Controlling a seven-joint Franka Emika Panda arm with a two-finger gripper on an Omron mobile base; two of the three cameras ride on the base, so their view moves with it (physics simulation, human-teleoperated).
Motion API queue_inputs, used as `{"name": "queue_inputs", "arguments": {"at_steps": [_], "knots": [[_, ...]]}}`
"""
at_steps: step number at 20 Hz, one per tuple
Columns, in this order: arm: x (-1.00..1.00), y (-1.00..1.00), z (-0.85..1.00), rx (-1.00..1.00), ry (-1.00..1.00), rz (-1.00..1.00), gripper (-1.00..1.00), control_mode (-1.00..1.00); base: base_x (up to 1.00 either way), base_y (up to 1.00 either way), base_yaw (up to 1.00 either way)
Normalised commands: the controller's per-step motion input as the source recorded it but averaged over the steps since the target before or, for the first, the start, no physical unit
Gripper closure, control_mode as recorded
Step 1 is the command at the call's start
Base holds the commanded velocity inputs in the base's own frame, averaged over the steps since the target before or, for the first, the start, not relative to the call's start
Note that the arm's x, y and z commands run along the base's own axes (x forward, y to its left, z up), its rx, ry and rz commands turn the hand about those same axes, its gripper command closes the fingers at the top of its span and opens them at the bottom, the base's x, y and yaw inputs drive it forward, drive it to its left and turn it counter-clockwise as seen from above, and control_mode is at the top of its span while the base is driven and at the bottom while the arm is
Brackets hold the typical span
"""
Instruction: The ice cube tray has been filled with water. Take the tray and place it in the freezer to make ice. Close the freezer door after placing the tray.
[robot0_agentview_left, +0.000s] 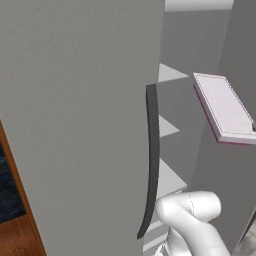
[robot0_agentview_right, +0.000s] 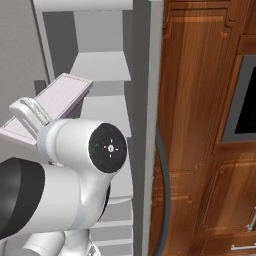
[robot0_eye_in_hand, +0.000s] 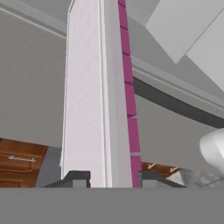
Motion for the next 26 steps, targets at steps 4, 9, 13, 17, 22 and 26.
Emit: {"name": "queue_inputs", "arguments": {"at_steps": [4,9,13,17,22,26], "knots": [[0.00,0.00,0.11,-0.04,-0.07,0.00,1.00,-1.00,0.00,0.00,0.00],[0.00,-0.02,0.25,-0.01,-0.10,0.00,1.00,-1.00,0.00,0.00,0.00],[-0.04,0.00,0.24,-0.05,-0.09,0.00,1.00,-1.00,0.00,0.00,0.00],[-0.23,0.00,0.20,-0.12,-0.10,-0.04,1.00,-1.00,0.00,0.00,0.00],[0.01,0.02,0.18,-0.18,-0.04,-0.12,1.00,-1.00,0.00,0.00,0.00],[0.46,0.05,0.21,-0.06,0.00,-0.11,1.00,-1.00,0.00,0.00,0.00]]}}
